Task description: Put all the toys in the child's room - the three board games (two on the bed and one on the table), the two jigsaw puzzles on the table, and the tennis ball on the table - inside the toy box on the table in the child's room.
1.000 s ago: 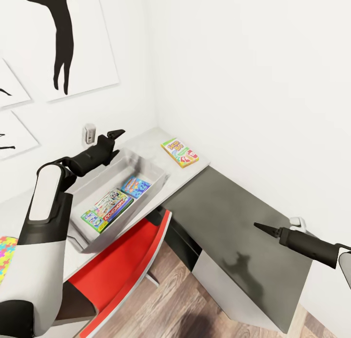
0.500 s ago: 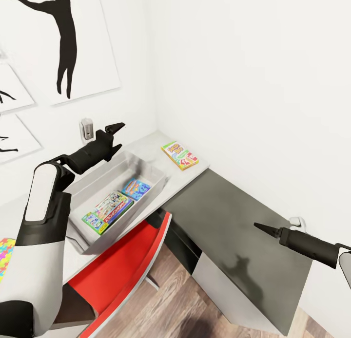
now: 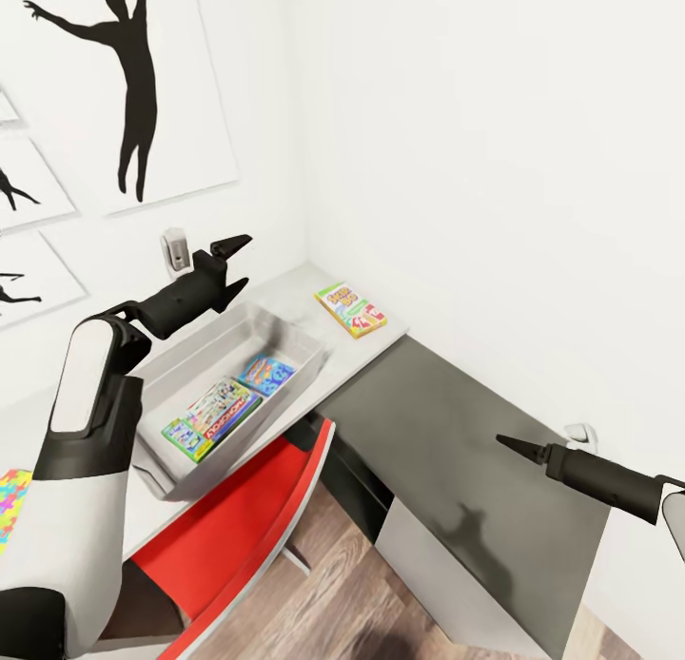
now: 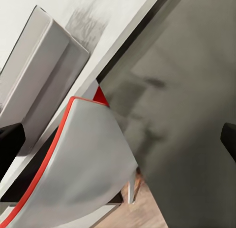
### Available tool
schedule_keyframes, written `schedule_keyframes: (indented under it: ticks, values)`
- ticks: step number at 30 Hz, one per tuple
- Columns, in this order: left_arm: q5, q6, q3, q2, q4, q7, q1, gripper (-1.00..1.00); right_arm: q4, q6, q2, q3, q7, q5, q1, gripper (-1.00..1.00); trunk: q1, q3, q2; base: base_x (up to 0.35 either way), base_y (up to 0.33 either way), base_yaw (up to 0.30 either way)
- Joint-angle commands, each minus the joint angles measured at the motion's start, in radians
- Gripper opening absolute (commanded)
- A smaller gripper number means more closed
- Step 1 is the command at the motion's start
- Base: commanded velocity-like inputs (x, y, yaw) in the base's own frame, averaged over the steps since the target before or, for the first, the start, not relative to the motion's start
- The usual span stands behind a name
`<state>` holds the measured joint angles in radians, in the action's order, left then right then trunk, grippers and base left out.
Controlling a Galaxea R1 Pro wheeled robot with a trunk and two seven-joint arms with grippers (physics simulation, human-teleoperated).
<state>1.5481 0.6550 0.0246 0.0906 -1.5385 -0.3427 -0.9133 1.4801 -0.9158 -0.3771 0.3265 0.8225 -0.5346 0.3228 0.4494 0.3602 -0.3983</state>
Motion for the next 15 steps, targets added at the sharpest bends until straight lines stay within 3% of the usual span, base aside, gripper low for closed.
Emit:
schedule_keyframes:
  ticks: [1, 15]
  values:
    - [0.010, 0.003, 0.001, 0.000, -0.001, -0.009, -0.001, 1.00, 0.000, -0.005, 0.000, 0.001, 0.003, 0.001, 0.001, 1.00, 0.001, 0.000, -0.002, 0.000, 0.000, 0.000]
    - [0.032, 0.003, -0.005, 0.000, -0.001, -0.006, -0.001, 1.00, 0.000, -0.005, 0.000, 0.001, 0.003, 0.001, 0.001, 1.00, 0.001, -0.023, -0.002, 0.000, 0.000, 0.000]
